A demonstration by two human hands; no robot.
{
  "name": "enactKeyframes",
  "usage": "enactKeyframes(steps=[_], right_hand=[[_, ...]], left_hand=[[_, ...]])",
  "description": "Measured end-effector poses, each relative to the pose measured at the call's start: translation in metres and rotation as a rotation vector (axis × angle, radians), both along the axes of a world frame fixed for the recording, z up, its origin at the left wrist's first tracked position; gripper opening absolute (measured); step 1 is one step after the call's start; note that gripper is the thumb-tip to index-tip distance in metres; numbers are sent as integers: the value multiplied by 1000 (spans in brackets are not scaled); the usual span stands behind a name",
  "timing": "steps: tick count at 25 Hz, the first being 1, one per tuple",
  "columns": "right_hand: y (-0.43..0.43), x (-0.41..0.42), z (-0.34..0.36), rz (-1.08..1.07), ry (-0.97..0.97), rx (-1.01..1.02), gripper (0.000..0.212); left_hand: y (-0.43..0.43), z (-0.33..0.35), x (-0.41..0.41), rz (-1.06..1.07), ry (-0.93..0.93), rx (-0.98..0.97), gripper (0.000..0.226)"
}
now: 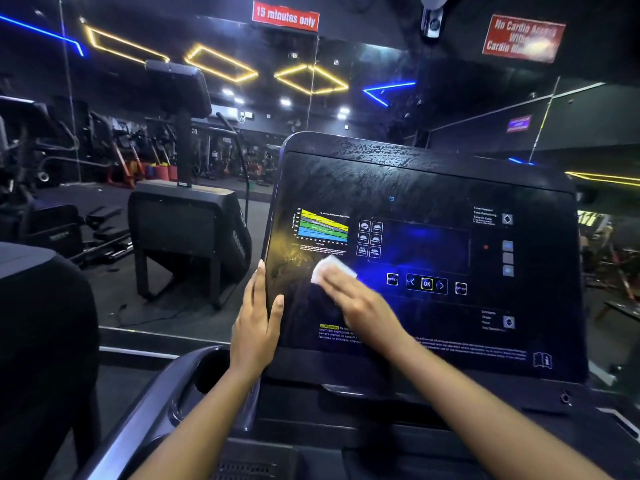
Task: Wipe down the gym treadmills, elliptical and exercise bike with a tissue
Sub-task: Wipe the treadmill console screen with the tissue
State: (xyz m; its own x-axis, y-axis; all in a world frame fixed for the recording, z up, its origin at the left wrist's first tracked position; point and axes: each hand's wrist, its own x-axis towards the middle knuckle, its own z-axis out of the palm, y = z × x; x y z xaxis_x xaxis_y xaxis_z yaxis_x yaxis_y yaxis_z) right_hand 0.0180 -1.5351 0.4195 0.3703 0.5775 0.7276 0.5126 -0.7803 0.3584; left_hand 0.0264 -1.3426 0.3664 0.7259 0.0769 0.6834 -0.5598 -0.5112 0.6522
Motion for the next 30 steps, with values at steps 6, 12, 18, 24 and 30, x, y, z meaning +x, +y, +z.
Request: enactKeyframes(steps=[6, 12, 18, 24, 30], right_hand=[[-52, -4, 44, -116, -163, 326, 44], [-91, 17, 68, -342, -191, 569, 43], [-19, -2, 1, -87, -76, 244, 45], [-23, 12, 49, -32, -112, 245, 37], [-6, 41, 68, -97, -69, 213, 47]], left_hand=[[1, -1, 1, 3, 2, 18, 68], [0, -1, 1, 14, 1, 30, 70], [0, -1, 0, 21, -4, 29, 70], [0, -2, 1, 15, -10, 25, 67], [-1, -1, 1, 4, -12, 12, 65]])
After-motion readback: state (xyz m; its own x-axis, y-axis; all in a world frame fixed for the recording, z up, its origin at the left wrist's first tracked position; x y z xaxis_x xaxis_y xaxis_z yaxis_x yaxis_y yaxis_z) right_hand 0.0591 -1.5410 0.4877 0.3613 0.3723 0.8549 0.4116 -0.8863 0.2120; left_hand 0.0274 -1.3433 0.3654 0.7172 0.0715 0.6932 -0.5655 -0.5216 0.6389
